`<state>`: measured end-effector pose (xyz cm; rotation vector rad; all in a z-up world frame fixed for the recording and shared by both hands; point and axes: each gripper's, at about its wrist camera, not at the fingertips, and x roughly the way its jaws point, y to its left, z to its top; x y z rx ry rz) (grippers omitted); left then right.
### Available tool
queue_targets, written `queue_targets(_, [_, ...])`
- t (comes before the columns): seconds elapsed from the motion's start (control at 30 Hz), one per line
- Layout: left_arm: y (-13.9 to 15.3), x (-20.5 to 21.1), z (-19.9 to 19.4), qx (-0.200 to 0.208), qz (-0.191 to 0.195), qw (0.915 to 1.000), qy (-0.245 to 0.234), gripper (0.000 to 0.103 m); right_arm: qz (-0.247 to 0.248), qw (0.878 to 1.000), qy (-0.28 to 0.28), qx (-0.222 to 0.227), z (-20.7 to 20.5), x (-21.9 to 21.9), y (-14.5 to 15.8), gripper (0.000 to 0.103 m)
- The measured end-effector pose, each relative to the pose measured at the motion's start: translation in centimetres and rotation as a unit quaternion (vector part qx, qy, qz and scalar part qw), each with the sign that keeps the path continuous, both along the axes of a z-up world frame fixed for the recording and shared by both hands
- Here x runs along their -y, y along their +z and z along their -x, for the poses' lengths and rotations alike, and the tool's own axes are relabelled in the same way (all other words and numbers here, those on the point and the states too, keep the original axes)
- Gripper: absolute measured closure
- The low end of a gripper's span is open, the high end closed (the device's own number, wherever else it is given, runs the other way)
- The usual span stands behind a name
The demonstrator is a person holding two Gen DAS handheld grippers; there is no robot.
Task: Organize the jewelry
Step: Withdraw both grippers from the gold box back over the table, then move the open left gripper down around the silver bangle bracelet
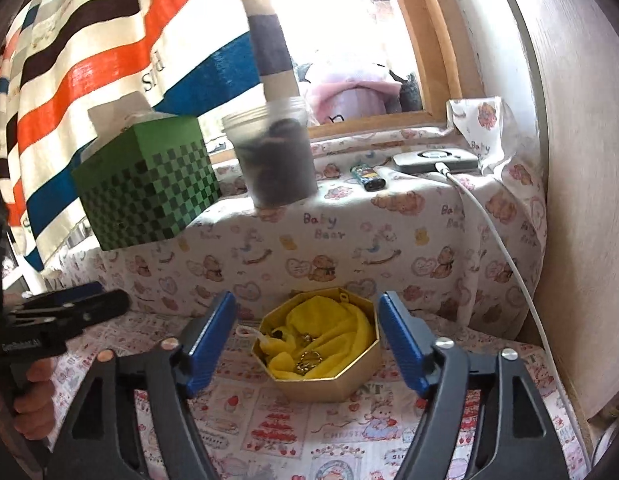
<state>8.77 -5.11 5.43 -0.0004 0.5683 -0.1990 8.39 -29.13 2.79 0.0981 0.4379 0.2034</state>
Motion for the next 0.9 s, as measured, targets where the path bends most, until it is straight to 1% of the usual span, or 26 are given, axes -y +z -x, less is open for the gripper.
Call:
queue_targets(0.07, [-0.2, -1.0, 0.9, 0.026, -0.024, 0.9993, 0.012, 0.014, 0.011, 1.0, 0.003, 0.004, 0.4, -0.6, 0.0, 0.029])
queue_targets(0.13, [-0.7, -2.4, 1.6, 0.042, -0.028, 0.9985, 0.024, 0.014, 0.011, 1.0, 0.003, 0.008, 0.8, -1.1, -0.1, 0.024])
queue_targets(0.2, [-1.2, -3.8, 1.9, 0.044, -0.009, 0.9986, 0.028, 0.014, 0.006, 1.0, 0.006, 0.008, 1.1, -1.4, -0.2, 0.018])
queue_targets(0.3, [-2.0, -5.6, 2.0, 0.05, 0.015, 0.9978, 0.043, 0.013, 0.011, 1.0, -0.002, 0.015, 1.5, -2.0, -0.5, 0.014])
queue_targets(0.37, [-2.6, -6.0, 1.5, 0.041, -0.001, 0.9976, 0.055, 0.012, 0.027, 0.999, -0.019, 0.026, 1.6, -2.4, -0.8, 0.011])
queue_targets(0.43, [-3.0, -6.4, 1.3, 0.037, -0.011, 0.9975, 0.06, 0.012, 0.036, 0.999, -0.016, 0.027, 1.6, -2.6, -1.0, 0.009])
queue_targets(0.53, [-3.9, -7.3, 0.8, 0.017, -0.007, 0.9979, 0.062, 0.011, 0.038, 0.999, -0.013, 0.02, 1.4, -3.0, -1.4, 0.007])
queue_targets(0.57, [-4.2, -7.4, 0.8, 0.013, -0.006, 0.9979, 0.063, 0.011, 0.038, 0.999, -0.011, 0.018, 1.3, -3.1, -1.6, 0.005])
queue_targets(0.63, [-4.7, -7.5, 0.4, -0.001, -0.008, 0.998, 0.062, 0.011, 0.041, 0.999, -0.012, 0.014, 1.4, -3.5, -1.9, 0.004])
queue_targets(0.7, [-5.3, -7.4, 0.0, -0.017, -0.011, 0.998, 0.06, 0.011, 0.049, 0.999, -0.014, 0.01, 1.2, -3.8, -2.3, 0.0])
queue_targets(0.73, [-5.6, -7.3, -0.2, -0.025, -0.011, 0.9979, 0.058, 0.011, 0.054, 0.998, -0.015, 0.008, 1.2, -4.0, -2.4, 0.0])
queue_targets(0.83, [-6.5, -7.0, -0.7, -0.055, -0.013, 0.997, 0.053, 0.011, 0.064, 0.998, -0.024, -0.002, 0.9, -4.2, -2.8, 0.0])
queue_targets(0.9, [-7.1, -7.1, -1.2, -0.085, -0.015, 0.9945, 0.059, 0.011, 0.068, 0.997, -0.032, -0.011, 0.6, -4.1, -3.0, 0.0])
